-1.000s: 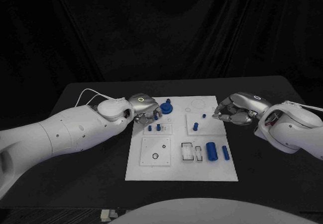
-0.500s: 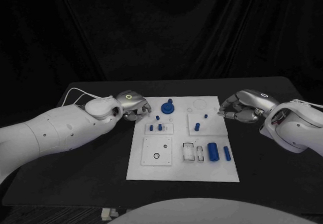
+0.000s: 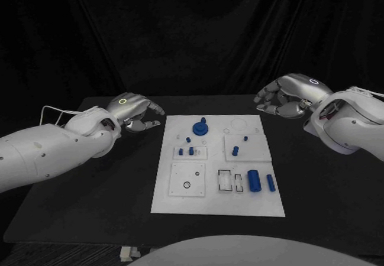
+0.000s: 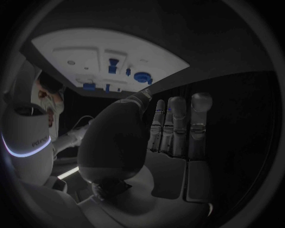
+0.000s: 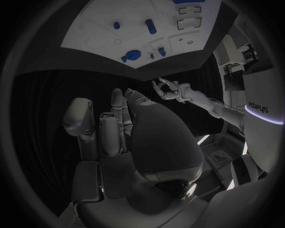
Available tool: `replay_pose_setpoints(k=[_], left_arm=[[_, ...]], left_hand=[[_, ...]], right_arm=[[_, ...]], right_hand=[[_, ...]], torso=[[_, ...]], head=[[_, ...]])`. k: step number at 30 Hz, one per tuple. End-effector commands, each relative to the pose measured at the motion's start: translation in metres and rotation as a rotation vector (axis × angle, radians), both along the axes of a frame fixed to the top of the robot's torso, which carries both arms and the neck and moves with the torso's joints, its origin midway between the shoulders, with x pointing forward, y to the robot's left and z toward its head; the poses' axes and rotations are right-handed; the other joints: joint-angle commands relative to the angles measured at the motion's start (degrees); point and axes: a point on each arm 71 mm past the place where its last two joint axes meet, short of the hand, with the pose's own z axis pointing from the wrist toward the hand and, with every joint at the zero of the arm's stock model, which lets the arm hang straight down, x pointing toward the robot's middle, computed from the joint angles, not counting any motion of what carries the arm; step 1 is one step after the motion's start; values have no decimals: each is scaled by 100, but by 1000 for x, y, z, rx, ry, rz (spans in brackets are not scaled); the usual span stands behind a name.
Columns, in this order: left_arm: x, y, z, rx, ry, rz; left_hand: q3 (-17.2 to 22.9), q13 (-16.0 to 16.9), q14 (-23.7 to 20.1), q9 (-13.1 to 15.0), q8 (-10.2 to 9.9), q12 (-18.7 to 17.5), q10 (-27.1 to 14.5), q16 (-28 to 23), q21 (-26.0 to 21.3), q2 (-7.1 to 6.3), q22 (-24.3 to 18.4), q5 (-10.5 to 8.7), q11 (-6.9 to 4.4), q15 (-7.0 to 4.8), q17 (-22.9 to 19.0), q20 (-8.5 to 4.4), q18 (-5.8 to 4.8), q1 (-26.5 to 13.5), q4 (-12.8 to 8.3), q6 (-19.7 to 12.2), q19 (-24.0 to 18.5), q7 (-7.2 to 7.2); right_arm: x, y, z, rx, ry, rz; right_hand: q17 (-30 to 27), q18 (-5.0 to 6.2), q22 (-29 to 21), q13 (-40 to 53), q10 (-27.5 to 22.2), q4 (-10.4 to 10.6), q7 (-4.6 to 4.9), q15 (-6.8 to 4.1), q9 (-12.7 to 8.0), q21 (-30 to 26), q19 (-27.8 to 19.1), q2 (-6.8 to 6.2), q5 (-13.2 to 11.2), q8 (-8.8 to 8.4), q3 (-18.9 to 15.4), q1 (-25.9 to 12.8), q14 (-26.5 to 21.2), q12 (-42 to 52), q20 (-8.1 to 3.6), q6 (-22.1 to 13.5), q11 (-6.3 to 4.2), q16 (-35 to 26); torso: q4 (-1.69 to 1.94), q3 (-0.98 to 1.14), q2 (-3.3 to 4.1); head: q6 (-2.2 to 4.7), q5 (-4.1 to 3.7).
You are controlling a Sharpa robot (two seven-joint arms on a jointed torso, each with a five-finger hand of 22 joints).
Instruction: Assemble the parts on the task board
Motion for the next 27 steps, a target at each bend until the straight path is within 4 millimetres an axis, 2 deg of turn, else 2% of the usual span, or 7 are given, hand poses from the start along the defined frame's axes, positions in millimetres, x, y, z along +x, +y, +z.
replay_pose_setpoints(k=[1, 3, 4, 6, 10, 13, 27], left_arm=[[1, 7, 6, -511, 265, -5], [1, 11, 7, -678, 359, -23], [0, 12, 7, -759, 398, -35], [-1, 13, 8, -929, 467, -71], [-8, 12, 8, -1133, 533, -159], [-13, 10, 7, -1192, 551, -197], [-28, 2, 2, -1281, 584, -266]], left_hand=[[-167, 100, -861, -77, -12, 138, -499, -600, -999, 185, -6, 372, 248, 287, -421, 166, 9, -309, 74, -94, -877, 171], [-308, 117, -1367, -131, -14, 184, -793, -979, -1240, 256, -45, 596, 394, 471, -619, 260, -76, -461, 94, -166, -1237, 310], [-548, 18, -2821, -209, 5, 64, -1382, -2007, -1986, 448, -286, 1107, 448, 890, -1109, 423, -358, -760, -20, -283, -2446, 425], [-815, -151, -3559, -317, 18, -6, -1956, -2739, -2729, 533, -722, 1237, 452, 860, -1611, 414, -360, -681, 116, -490, -3321, 481], [-1668, -1010, -5268, -683, -39, -381, -4048, -5120, -3291, 809, -2052, 830, -281, 701, -3339, 605, -267, -863, 125, -1596, -4912, 240], [-2082, -1234, -5571, -908, -64, -450, -4489, -5679, -3377, 968, -3880, 594, -466, 582, -3703, 682, -226, -858, 112, -2503, -5586, 41], [-2980, -1387, -5670, -1030, -161, -332, -4775, -5871, -3471, 1348, -5762, 681, -578, 505, -3815, 654, 197, -421, 115, -2994, -5937, -67]], right_arm=[[2, 10, 1, -161, -88, 39], [4, 16, -1, -220, -104, 63], [5, 18, -2, -244, -109, 74], [7, 23, -5, -296, -110, 96], [12, 30, -15, -372, -80, 118], [14, 32, -22, -398, -58, 124], [14, 34, -52, -496, 77, 140]], right_hand=[[-88, 61, 526, -262, -97, -19, 27, 68, -14, -113, -53, -69, -18, -18, 104, 94, 189, -351, 51, 15, 26, -90], [-189, 62, 505, -508, -473, 13, 8, 173, -39, -217, -102, -100, -60, -65, 154, 76, 135, -738, 107, -61, 141, -189], [-340, 90, 467, -808, -938, 24, -116, 229, -66, -382, -182, -145, -133, -119, 185, 63, 51, -1180, 161, -152, 311, -336], [-420, 117, 464, -1062, -1022, -53, -101, 100, -102, -453, -213, -173, -105, -178, 256, 144, 5, -1415, 106, -252, 213, -408], [-587, 141, 410, -1325, -1378, -98, -154, 102, -184, -743, -330, -231, -154, -256, 190, 54, -101, -1680, 102, -371, 228, -570], [-570, 144, 416, -1398, -1472, -38, -180, 100, -221, -775, -340, -245, -246, -273, 37, -141, -112, -1700, 109, -400, 209, -549], [-649, 152, 439, -1537, -1452, -153, -159, 110, -281, -887, -352, -181, 361, -230, -15, -189, -170, -1632, 121, -310, 213, -599]], torso=[[7, -11, 8], [16, -16, 4], [24, -24, -1], [36, -33, -6], [38, -27, -1], [36, -12, 16], [123, -133, 75]], head=[[-1, -16], [-1, -36], [-1, -64], [-1, -95], [-1, -107], [-1, -104], [-1, -162]])
